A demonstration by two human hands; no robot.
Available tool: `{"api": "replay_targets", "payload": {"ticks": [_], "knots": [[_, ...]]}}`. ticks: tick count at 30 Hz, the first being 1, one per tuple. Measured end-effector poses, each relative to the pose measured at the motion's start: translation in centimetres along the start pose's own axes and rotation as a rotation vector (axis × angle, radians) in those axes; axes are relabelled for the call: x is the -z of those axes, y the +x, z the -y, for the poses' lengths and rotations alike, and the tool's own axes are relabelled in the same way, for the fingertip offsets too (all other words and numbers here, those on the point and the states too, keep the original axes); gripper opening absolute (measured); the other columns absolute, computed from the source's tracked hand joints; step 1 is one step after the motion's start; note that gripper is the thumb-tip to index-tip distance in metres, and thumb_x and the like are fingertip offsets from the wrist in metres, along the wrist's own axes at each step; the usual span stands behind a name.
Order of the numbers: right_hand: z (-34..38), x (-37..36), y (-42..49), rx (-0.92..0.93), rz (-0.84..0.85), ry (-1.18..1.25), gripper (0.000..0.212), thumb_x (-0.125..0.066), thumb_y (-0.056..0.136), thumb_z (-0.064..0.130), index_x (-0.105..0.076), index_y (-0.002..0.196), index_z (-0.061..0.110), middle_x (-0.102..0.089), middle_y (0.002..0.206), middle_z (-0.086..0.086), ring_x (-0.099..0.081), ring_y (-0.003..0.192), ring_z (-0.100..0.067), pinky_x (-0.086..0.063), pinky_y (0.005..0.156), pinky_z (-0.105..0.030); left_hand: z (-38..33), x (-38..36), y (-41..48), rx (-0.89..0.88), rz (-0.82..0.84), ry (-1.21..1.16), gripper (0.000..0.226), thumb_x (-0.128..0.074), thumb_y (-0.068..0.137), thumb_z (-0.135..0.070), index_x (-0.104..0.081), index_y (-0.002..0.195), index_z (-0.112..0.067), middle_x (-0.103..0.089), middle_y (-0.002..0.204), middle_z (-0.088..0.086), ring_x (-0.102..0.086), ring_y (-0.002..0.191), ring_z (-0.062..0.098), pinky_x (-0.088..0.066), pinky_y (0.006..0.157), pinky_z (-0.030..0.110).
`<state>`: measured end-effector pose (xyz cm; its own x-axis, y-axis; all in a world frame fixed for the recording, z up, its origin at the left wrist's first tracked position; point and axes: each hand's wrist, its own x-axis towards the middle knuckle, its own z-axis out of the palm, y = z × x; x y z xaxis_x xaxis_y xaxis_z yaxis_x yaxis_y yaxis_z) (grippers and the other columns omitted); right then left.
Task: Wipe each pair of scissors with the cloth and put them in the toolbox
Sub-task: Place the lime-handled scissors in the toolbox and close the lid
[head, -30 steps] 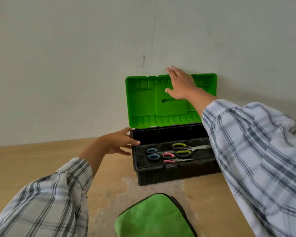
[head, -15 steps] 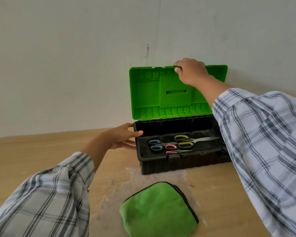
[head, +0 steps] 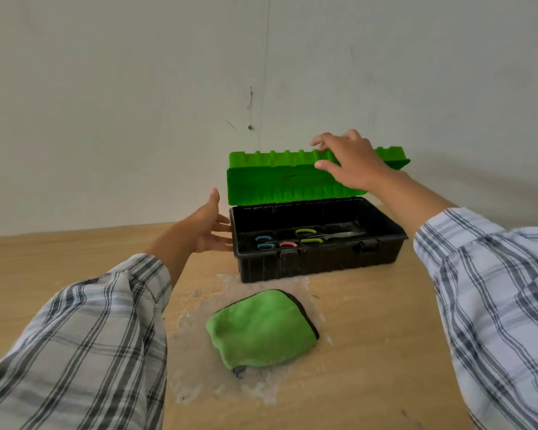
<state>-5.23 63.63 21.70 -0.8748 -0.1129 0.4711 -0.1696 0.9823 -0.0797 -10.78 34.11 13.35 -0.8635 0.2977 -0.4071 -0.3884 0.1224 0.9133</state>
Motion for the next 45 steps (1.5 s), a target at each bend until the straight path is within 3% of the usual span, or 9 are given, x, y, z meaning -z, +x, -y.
{"api": "replay_targets", "payload": {"ticks": [5, 11, 14, 18, 23, 34, 39, 43, 45], "knots": [[0.2, -1.8, -5.3, 0.061, 0.124, -0.020, 0.058, -0.056, 0.099, 0.039, -0.039, 0.151, 0.021, -0.045, 0.144, -0.005, -0.047, 0.131, -0.026, -0.039, 0.106, -0.040, 0.2, -0.8, -1.6, 0.005, -0.031, 0.040, 0.099, -0.023, 0.081, -0.086, -0.046, 0.125, -0.001, -0.060, 0.119, 0.019, -0.064, 0.103, 0.038, -0.058, 0.079, 0.051], [0.5, -5.2, -9.2, 0.078, 0.144, -0.100, 0.061, -0.056, 0.098, 0.044, -0.034, 0.151, 0.023, -0.040, 0.156, -0.004, -0.039, 0.143, -0.025, -0.031, 0.117, -0.046, 0.7, -2.1, -2.4, -0.010, -0.049, 0.104, 0.097, -0.043, 0.070, -0.089, -0.051, 0.117, -0.005, -0.062, 0.116, 0.016, -0.065, 0.104, 0.033, -0.057, 0.084, 0.051], [0.9, -6.5, -10.3, 0.044, 0.139, -0.093, 0.061, -0.057, 0.098, 0.043, -0.033, 0.151, 0.024, -0.041, 0.156, 0.000, -0.036, 0.145, -0.023, -0.028, 0.117, -0.045, 1.1, -2.9, -2.7, -0.043, -0.070, 0.205, 0.071, -0.062, 0.073, -0.075, -0.056, 0.109, -0.013, -0.063, 0.113, 0.012, -0.065, 0.101, 0.028, -0.058, 0.083, 0.045], [0.9, -7.4, -11.1, 0.046, 0.158, -0.082, 0.061, -0.059, 0.097, 0.040, -0.032, 0.150, 0.027, -0.040, 0.156, 0.002, -0.034, 0.146, -0.021, -0.028, 0.117, -0.045, 1.9, -3.3, -2.2, -0.087, -0.136, 0.289, 0.049, -0.074, 0.083, -0.041, -0.058, 0.117, -0.011, -0.063, 0.120, 0.010, -0.063, 0.099, 0.024, -0.058, 0.081, 0.040], [0.9, -7.8, -11.5, 0.041, 0.123, -0.053, 0.060, -0.060, 0.097, 0.038, -0.035, 0.150, 0.027, -0.042, 0.155, 0.003, -0.034, 0.145, -0.021, -0.027, 0.116, -0.045, 2.2, -3.3, -1.7, -0.103, -0.157, 0.280, 0.050, -0.076, 0.083, -0.033, -0.056, 0.120, -0.005, -0.063, 0.117, 0.009, -0.062, 0.091, 0.022, -0.058, 0.075, 0.038], [1.4, -8.4, -11.7, 0.002, 0.088, -0.032, 0.055, -0.056, 0.096, 0.039, -0.040, 0.147, 0.027, -0.047, 0.151, 0.004, -0.039, 0.142, -0.022, -0.028, 0.115, -0.046, 2.5, -3.1, -1.1, -0.138, -0.165, 0.307, 0.053, -0.077, 0.082, -0.034, -0.055, 0.119, -0.003, -0.065, 0.117, 0.011, -0.065, 0.102, 0.025, -0.059, 0.082, 0.041], [2.2, -7.7, -11.1, -0.039, 0.132, -0.049, 0.049, -0.052, 0.098, 0.043, -0.043, 0.143, 0.027, -0.053, 0.146, 0.002, -0.046, 0.137, -0.024, -0.035, 0.111, -0.047, 2.3, -3.2, -1.6, -0.182, -0.188, 0.428, 0.056, -0.073, 0.083, -0.044, -0.055, 0.117, -0.003, -0.064, 0.114, 0.010, -0.063, 0.088, 0.019, -0.057, 0.072, 0.037], [3.2, -6.4, -9.9, -0.072, 0.155, -0.087, 0.043, -0.047, 0.100, 0.048, -0.050, 0.136, 0.026, -0.058, 0.139, 0.002, -0.053, 0.128, -0.024, -0.041, 0.106, -0.047, 2.3, -2.8, -2.3, -0.228, -0.192, 0.566, 0.068, -0.067, 0.084, -0.055, -0.051, 0.123, -0.003, -0.055, 0.119, 0.011, -0.055, 0.106, 0.026, -0.050, 0.081, 0.039], [3.9, -5.8, -9.2, -0.077, 0.146, -0.092, 0.042, -0.047, 0.100, 0.048, -0.052, 0.135, 0.026, -0.057, 0.140, 0.002, -0.054, 0.127, -0.023, -0.043, 0.105, -0.047, 2.2, -2.4, -2.6, -0.265, -0.184, 0.618, 0.066, -0.064, 0.086, -0.057, -0.049, 0.121, -0.004, -0.053, 0.109, 0.009, -0.053, 0.102, 0.026, -0.051, 0.085, 0.041]]}}
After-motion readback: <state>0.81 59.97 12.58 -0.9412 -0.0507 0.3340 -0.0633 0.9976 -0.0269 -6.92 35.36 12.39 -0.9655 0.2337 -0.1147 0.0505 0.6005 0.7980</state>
